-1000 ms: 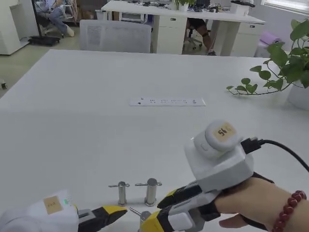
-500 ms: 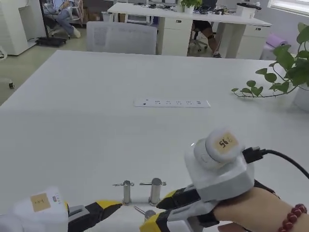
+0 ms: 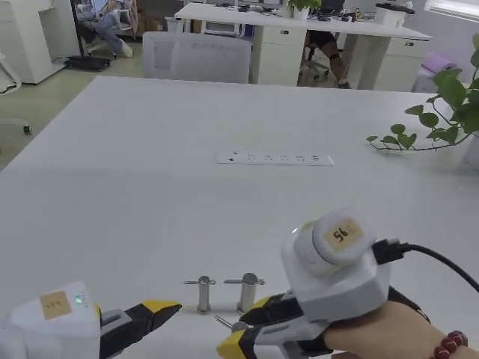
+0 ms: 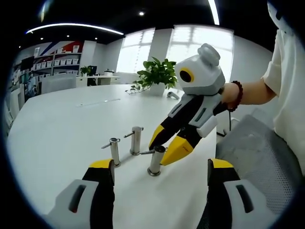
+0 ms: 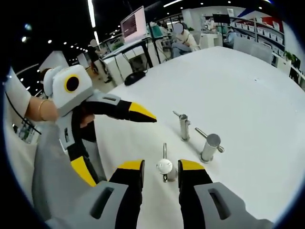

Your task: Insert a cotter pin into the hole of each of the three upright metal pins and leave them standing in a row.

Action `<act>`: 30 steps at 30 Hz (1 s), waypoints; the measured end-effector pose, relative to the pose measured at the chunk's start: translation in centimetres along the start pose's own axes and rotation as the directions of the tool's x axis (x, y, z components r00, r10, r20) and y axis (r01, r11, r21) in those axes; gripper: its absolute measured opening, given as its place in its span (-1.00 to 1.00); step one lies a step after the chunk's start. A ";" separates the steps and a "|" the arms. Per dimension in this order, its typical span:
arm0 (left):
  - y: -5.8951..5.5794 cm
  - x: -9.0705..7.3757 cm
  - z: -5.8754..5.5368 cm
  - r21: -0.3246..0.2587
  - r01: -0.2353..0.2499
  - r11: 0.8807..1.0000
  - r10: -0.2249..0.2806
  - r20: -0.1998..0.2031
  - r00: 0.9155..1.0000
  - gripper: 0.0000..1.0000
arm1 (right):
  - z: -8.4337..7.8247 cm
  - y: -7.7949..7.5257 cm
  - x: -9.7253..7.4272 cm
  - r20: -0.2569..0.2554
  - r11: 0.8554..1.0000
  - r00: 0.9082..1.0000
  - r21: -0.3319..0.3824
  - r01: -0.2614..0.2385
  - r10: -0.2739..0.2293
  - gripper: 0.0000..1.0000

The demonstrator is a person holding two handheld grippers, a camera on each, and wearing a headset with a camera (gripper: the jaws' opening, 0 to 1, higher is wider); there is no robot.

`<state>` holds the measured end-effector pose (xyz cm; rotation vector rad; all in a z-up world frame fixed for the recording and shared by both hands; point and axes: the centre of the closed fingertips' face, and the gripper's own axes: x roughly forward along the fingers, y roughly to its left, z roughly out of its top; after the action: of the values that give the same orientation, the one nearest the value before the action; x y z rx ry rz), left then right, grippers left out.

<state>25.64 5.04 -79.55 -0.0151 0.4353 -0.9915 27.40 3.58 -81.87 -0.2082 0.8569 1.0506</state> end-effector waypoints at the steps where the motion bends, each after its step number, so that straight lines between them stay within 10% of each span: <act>1: 0.0 0.0 0.1 0.001 -0.001 1.000 0.001 0.002 1.000 0.63 | 0.0 0.0 0.0 -0.001 1.000 1.000 -0.002 0.001 -0.001 -0.45; 30: 0.4 -0.7 0.4 0.044 -0.054 0.998 0.054 -0.002 0.999 0.84 | -0.4 -0.6 0.6 -0.060 0.991 0.997 -0.124 0.043 -0.051 -0.71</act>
<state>25.79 5.79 -79.02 0.0378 0.4143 -0.9480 27.82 3.51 -82.67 -0.3647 0.8409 1.0579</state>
